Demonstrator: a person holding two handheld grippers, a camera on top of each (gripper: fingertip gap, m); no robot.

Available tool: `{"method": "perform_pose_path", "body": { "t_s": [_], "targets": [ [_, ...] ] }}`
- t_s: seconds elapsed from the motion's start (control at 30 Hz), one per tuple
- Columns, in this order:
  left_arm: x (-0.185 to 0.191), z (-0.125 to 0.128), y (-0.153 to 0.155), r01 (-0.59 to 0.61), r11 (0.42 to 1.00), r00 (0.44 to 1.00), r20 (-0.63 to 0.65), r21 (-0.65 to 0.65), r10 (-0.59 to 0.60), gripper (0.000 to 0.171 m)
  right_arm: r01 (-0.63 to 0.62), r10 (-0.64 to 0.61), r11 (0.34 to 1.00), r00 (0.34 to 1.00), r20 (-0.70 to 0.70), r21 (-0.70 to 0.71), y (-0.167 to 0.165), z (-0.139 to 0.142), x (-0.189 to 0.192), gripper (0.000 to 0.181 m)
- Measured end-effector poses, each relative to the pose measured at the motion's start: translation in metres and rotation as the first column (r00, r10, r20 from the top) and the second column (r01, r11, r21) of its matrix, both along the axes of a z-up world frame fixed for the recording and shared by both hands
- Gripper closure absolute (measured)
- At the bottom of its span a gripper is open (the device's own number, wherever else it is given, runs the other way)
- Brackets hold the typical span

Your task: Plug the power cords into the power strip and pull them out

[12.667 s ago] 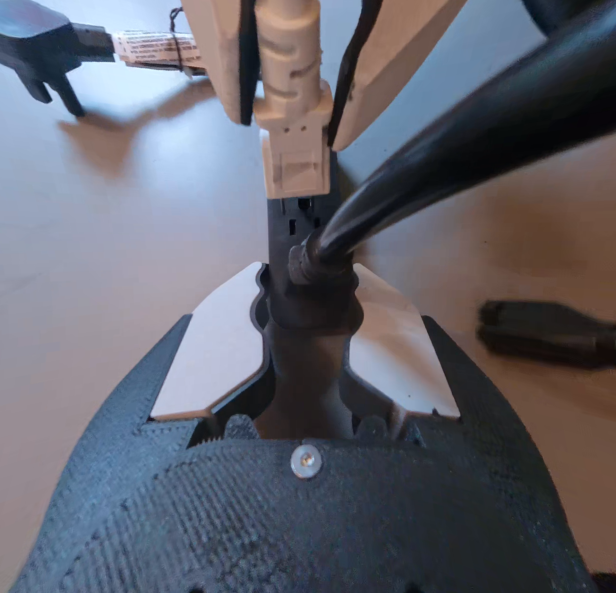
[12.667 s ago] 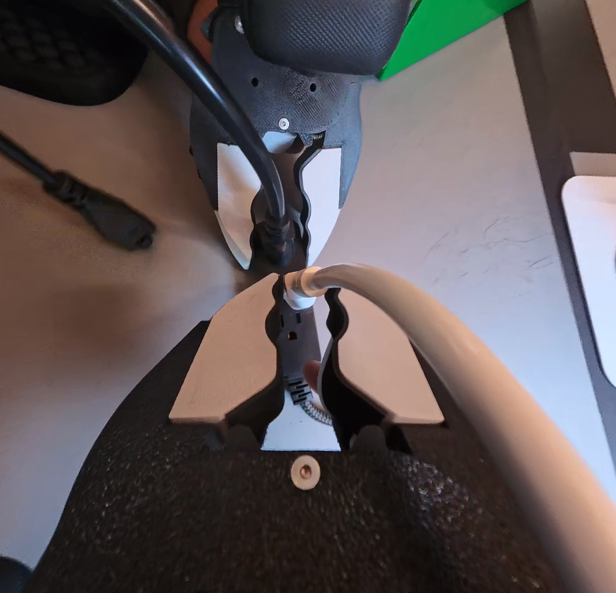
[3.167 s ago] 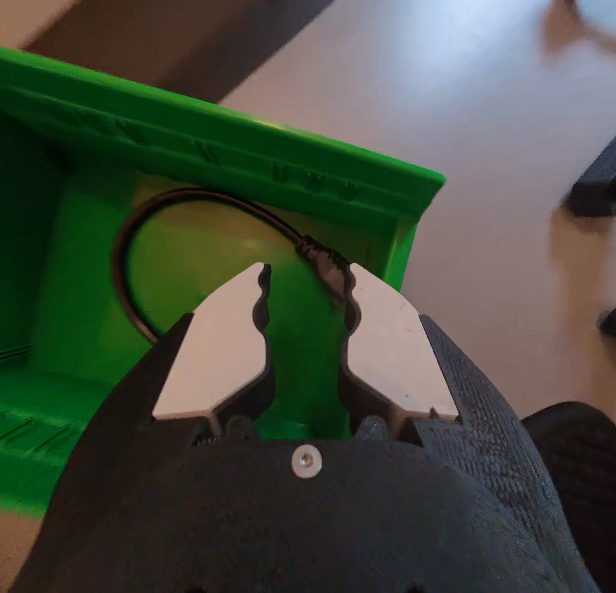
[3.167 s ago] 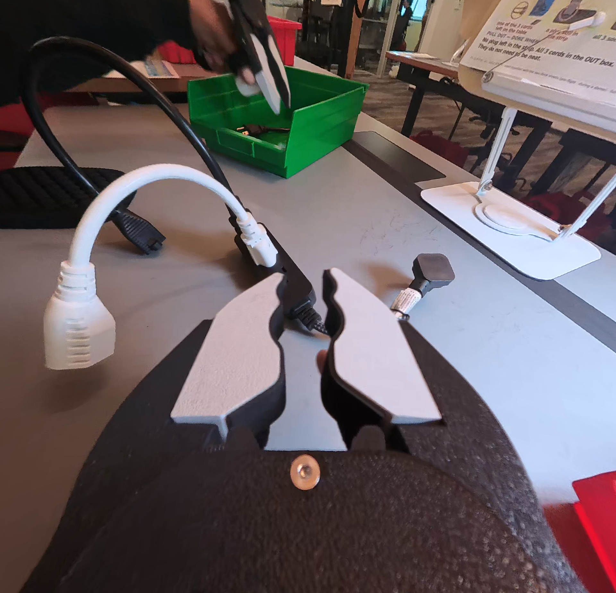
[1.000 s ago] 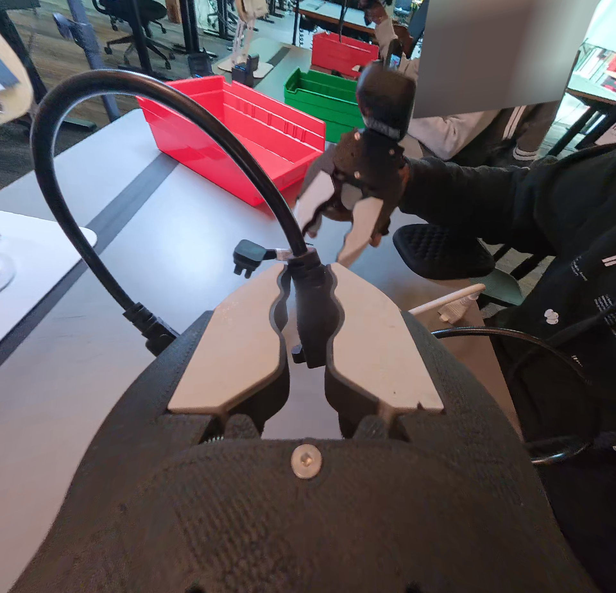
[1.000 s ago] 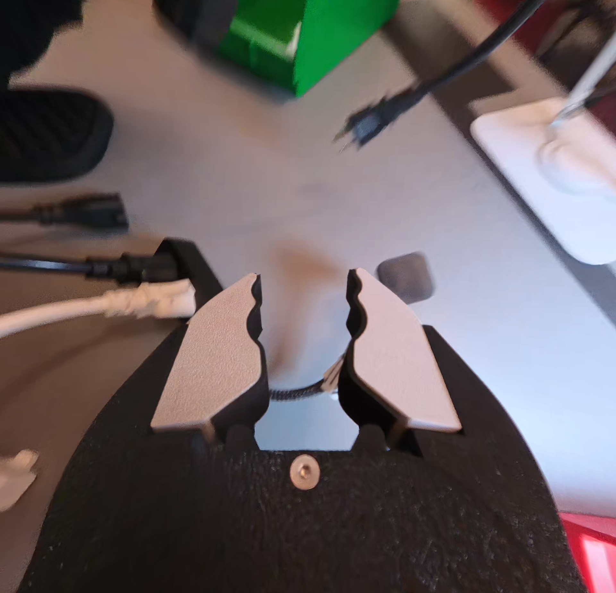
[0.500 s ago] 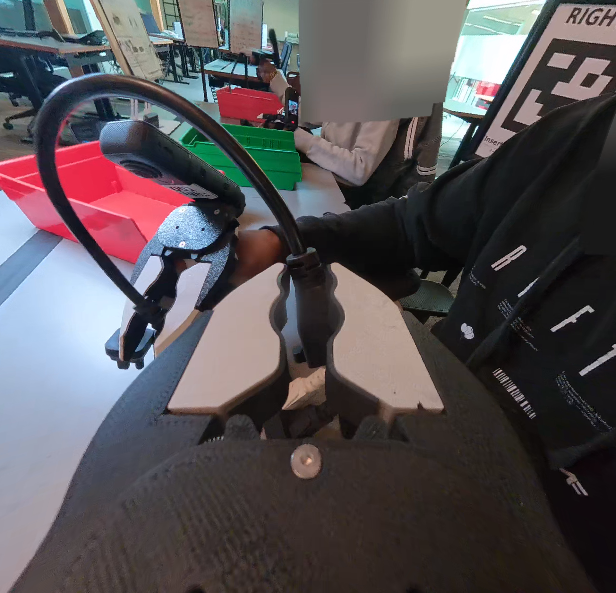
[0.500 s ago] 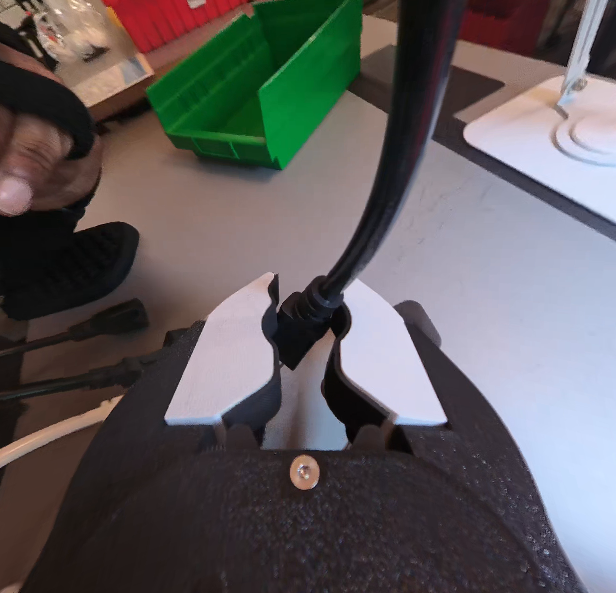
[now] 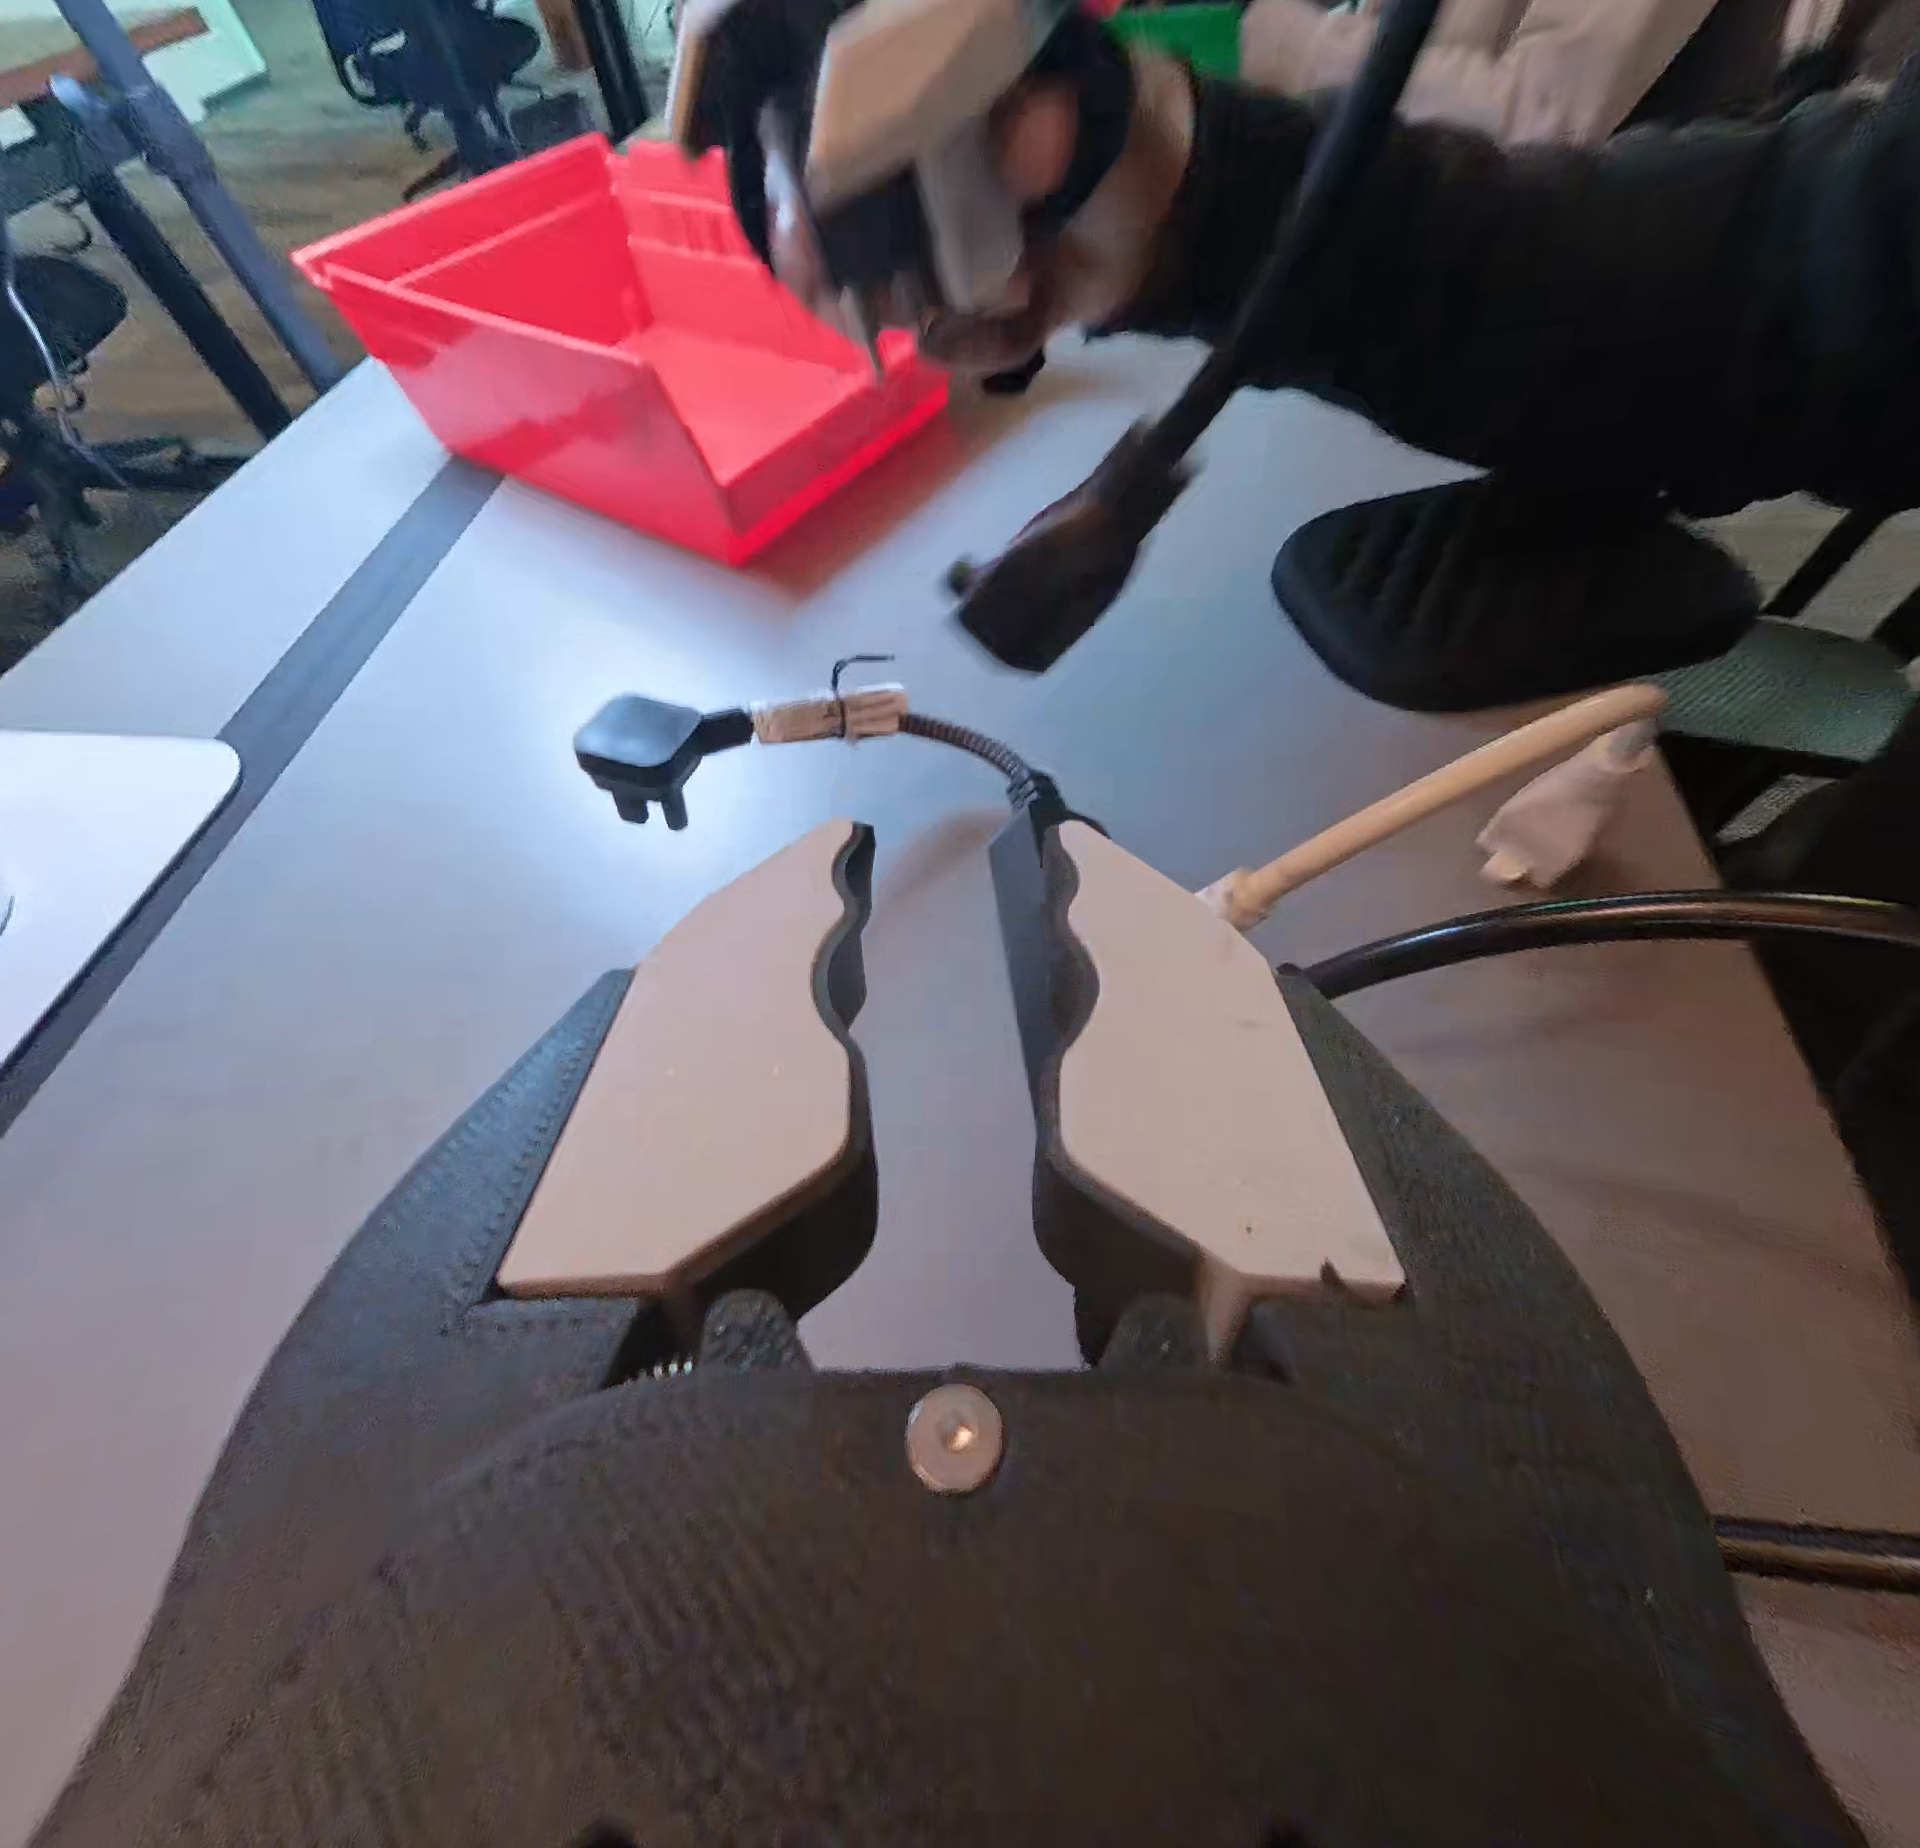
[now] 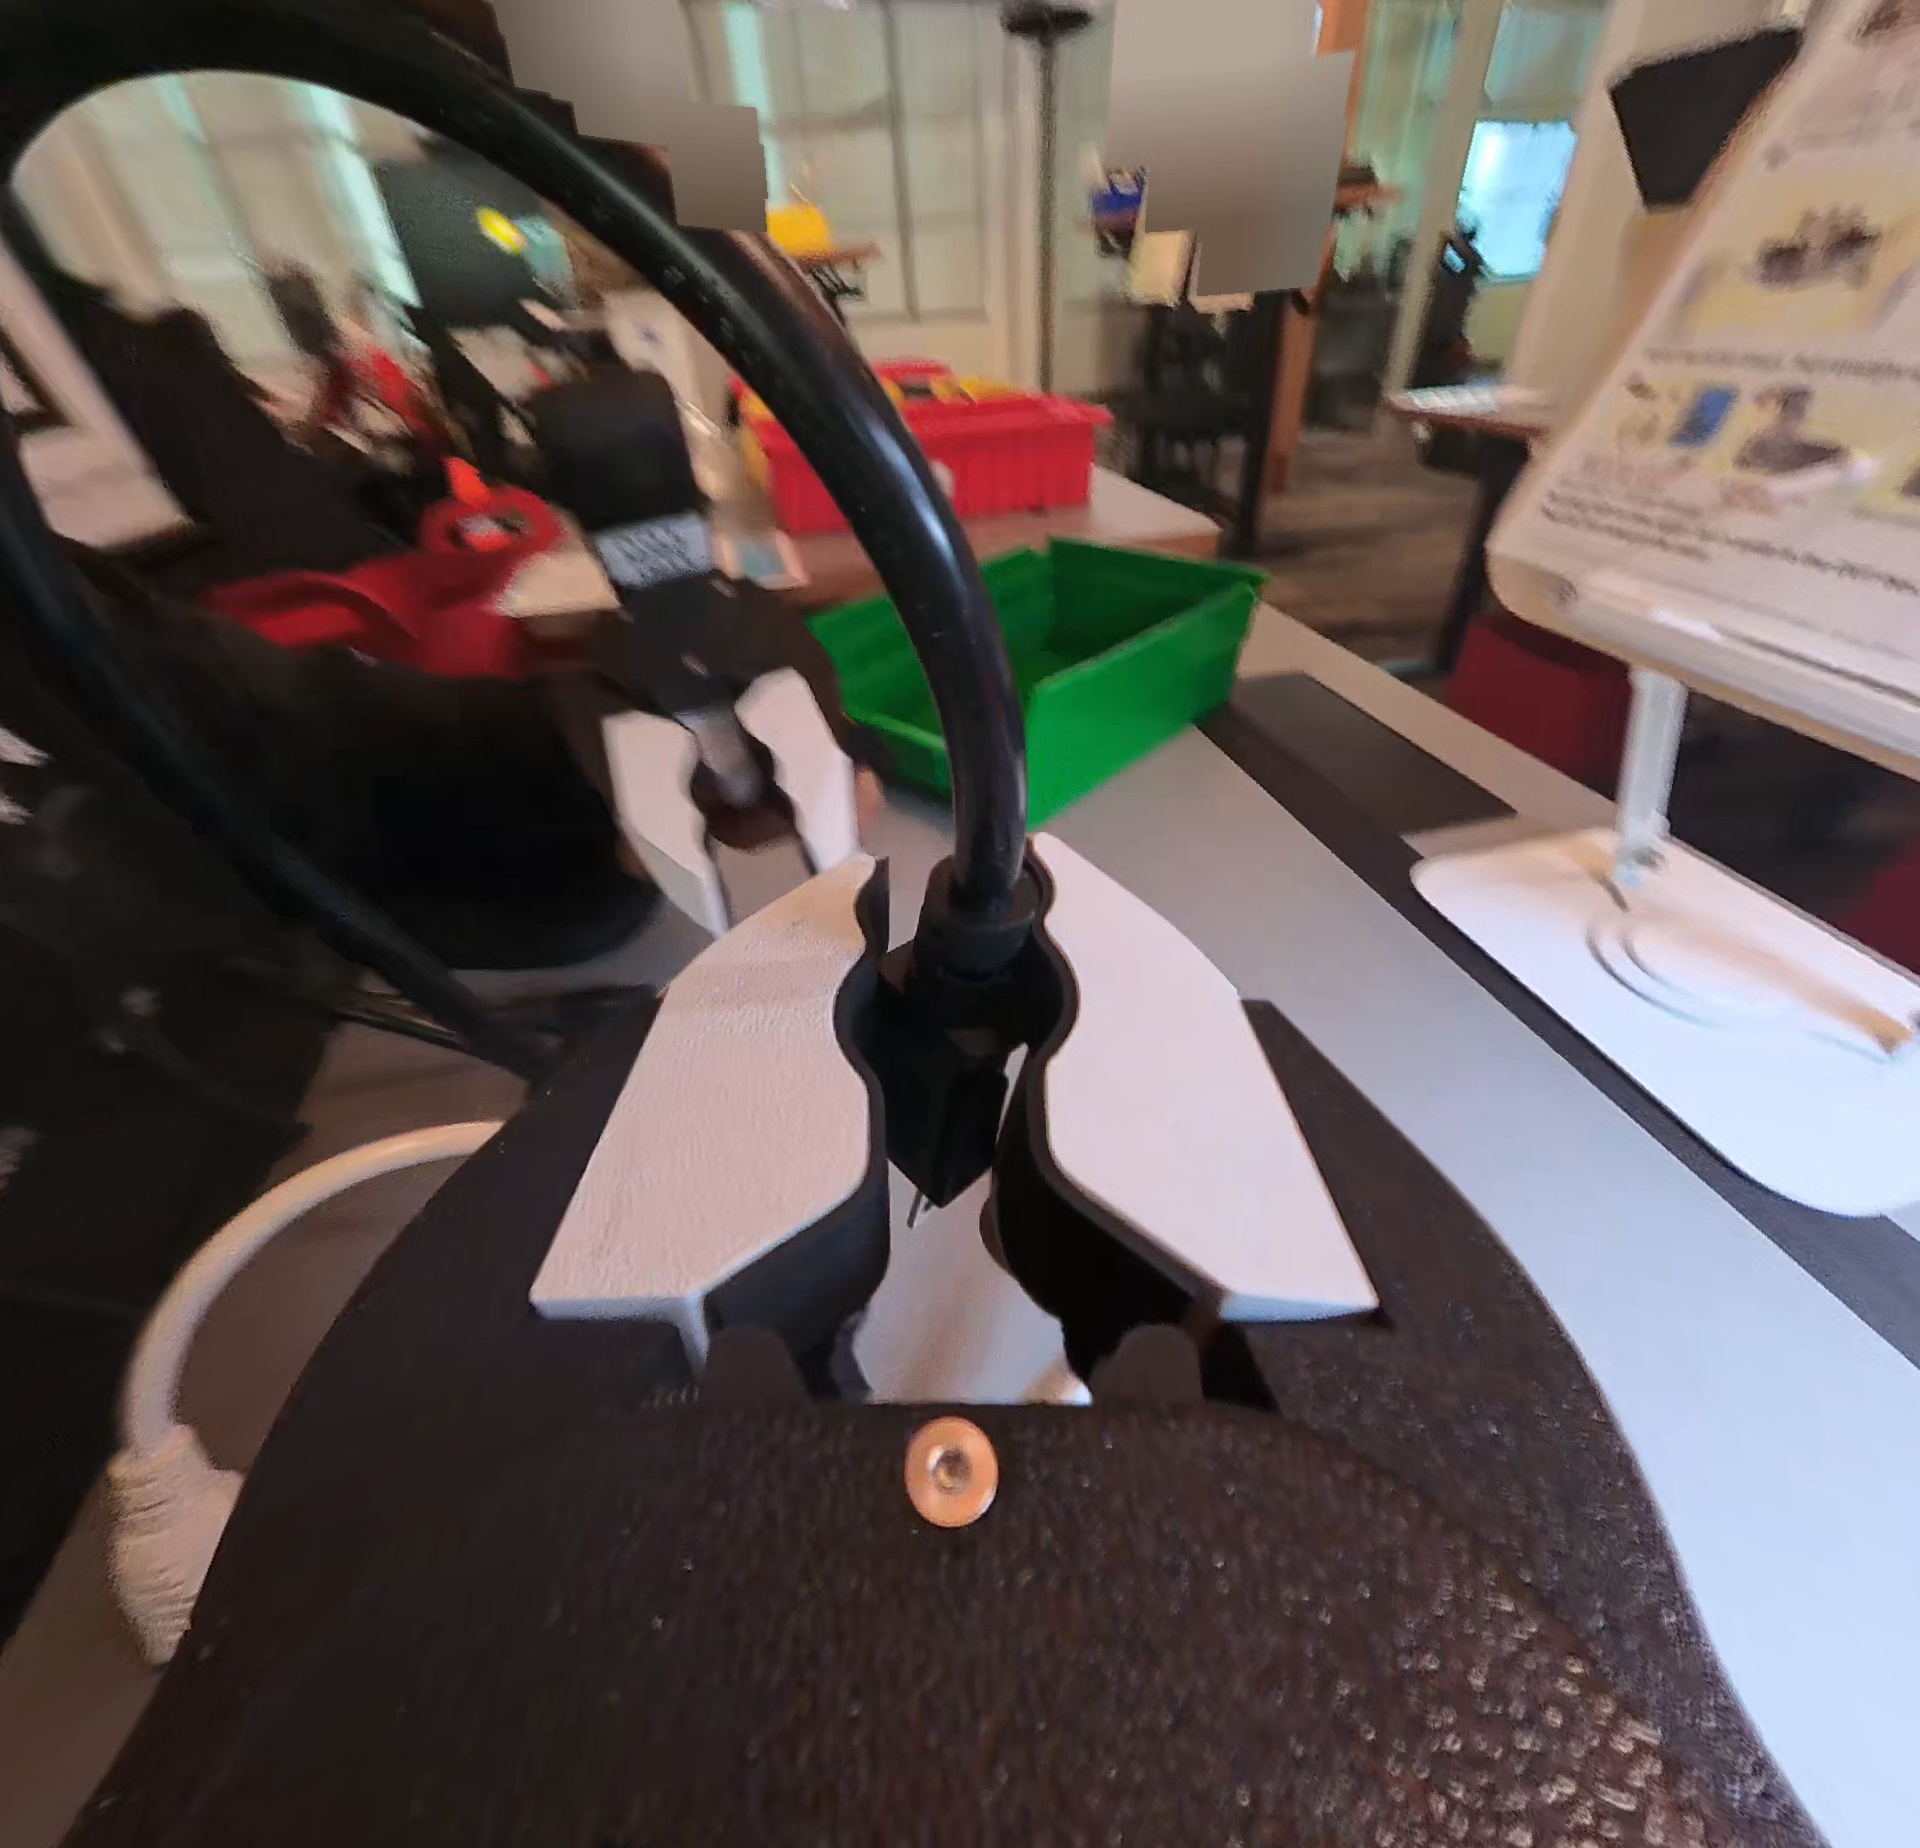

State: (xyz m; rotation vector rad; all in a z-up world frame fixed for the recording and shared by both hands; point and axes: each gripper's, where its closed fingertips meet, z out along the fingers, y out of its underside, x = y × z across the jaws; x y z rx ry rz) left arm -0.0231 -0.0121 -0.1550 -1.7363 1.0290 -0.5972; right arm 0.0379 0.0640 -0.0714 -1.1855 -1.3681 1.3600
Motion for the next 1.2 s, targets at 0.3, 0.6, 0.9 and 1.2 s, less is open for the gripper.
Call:
{"method": "perform_pose_path", "body": {
  "t_s": [0.3,0.6,0.9,1.2],
  "targets": [
    [0.070,0.041,0.011,0.258,0.940,0.867,0.484,-0.224,-0.122,0.133,-0.365,0.320,0.926,0.893,-0.317,-0.095,-0.065,0.034,0.002,0.158],
    [0.086,0.056,0.024,0.047,0.998,0.923,0.380,0.043,-0.060,0.134,-0.255,0.226,0.965,0.929,-0.292,-0.067,-0.060,0.029,-0.007,0.158],
    [0.042,0.057,0.042,-0.143,0.750,0.954,-0.112,0.645,0.278,0.134,-0.048,0.019,0.930,0.996,-0.084,-0.366,-0.038,-0.006,-0.035,0.158],
    [0.041,0.039,0.046,-0.105,0.817,0.946,-0.197,0.567,0.258,0.144,0.122,-0.143,0.797,0.990,0.012,-0.591,-0.023,-0.022,-0.039,0.157]
  ]
}}
